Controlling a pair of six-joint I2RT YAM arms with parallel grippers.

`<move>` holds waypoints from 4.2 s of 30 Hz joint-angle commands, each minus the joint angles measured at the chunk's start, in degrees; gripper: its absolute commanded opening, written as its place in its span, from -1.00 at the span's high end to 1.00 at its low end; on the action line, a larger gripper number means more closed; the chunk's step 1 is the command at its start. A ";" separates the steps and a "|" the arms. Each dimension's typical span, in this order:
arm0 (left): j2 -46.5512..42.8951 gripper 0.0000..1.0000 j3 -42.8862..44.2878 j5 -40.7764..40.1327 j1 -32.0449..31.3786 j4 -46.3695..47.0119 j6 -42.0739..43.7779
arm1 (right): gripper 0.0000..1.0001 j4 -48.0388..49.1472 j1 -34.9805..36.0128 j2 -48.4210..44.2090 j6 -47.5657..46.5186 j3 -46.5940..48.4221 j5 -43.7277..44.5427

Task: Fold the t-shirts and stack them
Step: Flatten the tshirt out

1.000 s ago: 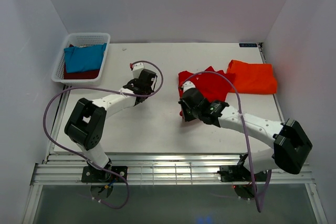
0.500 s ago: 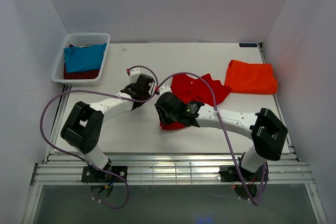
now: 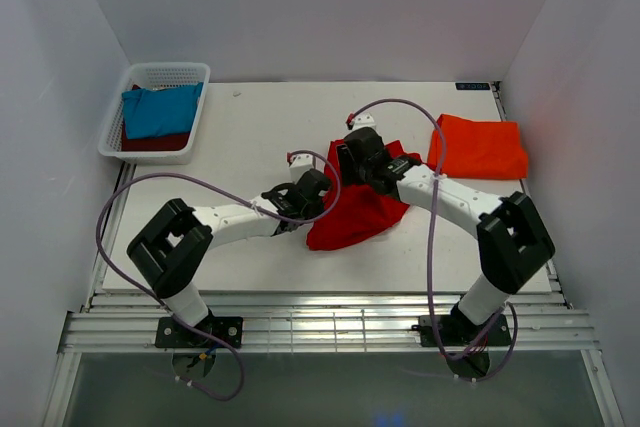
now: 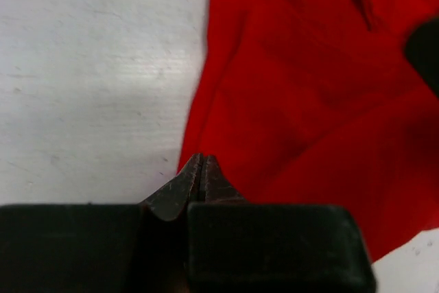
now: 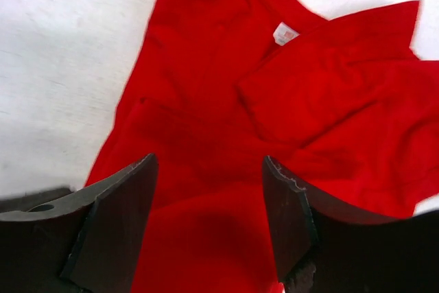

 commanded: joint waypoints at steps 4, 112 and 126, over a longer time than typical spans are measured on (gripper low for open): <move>1.37 1.00 -0.67 1.38 -5.77 0.34 -3.85 | -0.32 4.99 -3.83 11.05 -5.56 7.72 -7.39; -4.62 1.00 7.24 -20.07 -0.61 -5.74 5.72 | 0.85 -18.74 4.96 -6.78 -8.21 33.14 6.75; -0.90 1.00 10.77 -12.70 2.76 -0.28 13.82 | 0.85 -11.71 -5.41 6.65 -7.94 28.82 6.92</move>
